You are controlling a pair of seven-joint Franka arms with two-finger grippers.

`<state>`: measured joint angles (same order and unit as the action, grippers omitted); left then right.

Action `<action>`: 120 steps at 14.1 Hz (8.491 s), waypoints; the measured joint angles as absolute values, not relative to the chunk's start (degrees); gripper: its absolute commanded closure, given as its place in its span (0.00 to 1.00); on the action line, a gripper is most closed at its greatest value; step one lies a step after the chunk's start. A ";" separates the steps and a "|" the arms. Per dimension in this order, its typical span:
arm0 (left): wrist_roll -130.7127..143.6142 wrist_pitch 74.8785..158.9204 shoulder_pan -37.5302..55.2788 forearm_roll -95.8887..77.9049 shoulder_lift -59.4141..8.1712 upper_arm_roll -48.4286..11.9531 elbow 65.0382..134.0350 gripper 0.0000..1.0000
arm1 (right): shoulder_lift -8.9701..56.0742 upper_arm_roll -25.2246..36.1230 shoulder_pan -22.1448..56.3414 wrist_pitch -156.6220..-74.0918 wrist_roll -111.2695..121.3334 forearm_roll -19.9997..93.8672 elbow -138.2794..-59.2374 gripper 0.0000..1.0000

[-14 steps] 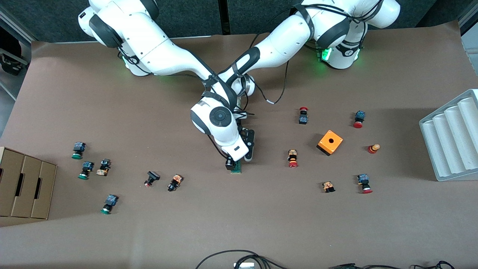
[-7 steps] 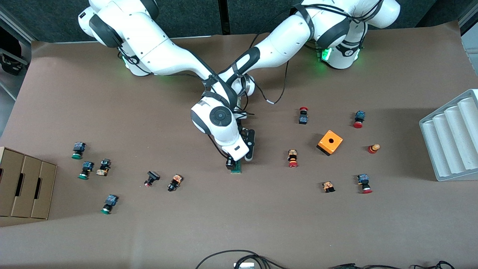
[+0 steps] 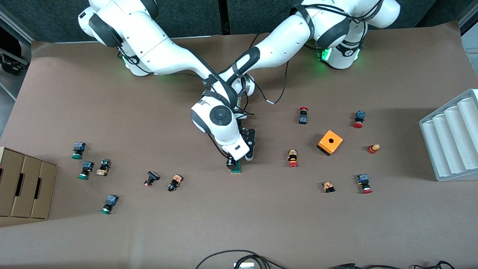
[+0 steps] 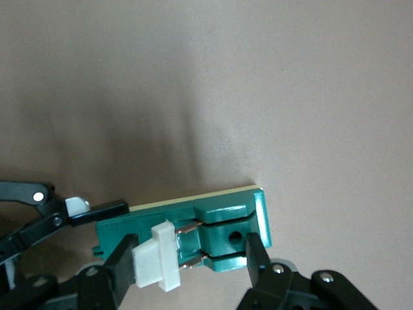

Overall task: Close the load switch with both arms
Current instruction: 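Close the right gripper on the white lever of the switch, then push the white lever down into the switch with the right gripper, then open the right gripper and lift it off the lever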

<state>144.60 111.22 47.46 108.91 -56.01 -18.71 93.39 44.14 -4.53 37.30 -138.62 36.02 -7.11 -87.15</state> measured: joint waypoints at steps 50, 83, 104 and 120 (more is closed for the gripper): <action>144.64 111.22 47.47 108.91 -56.01 -18.71 93.39 0.61 | 42.88 -4.05 37.26 -139.78 32.14 -7.74 -84.77 0.74; 144.65 111.22 47.47 108.91 -56.01 -18.71 93.39 0.60 | 43.79 -3.33 37.24 -139.78 32.03 -7.74 -84.28 0.73; 144.65 111.23 47.47 108.91 -56.01 -18.71 93.39 0.60 | 45.43 -2.21 37.24 -142.27 32.03 -7.75 -83.54 0.73; 144.67 111.22 47.46 108.91 -56.01 -18.71 93.39 0.60 | 46.76 -1.94 37.24 -143.07 32.03 -7.81 -82.32 0.73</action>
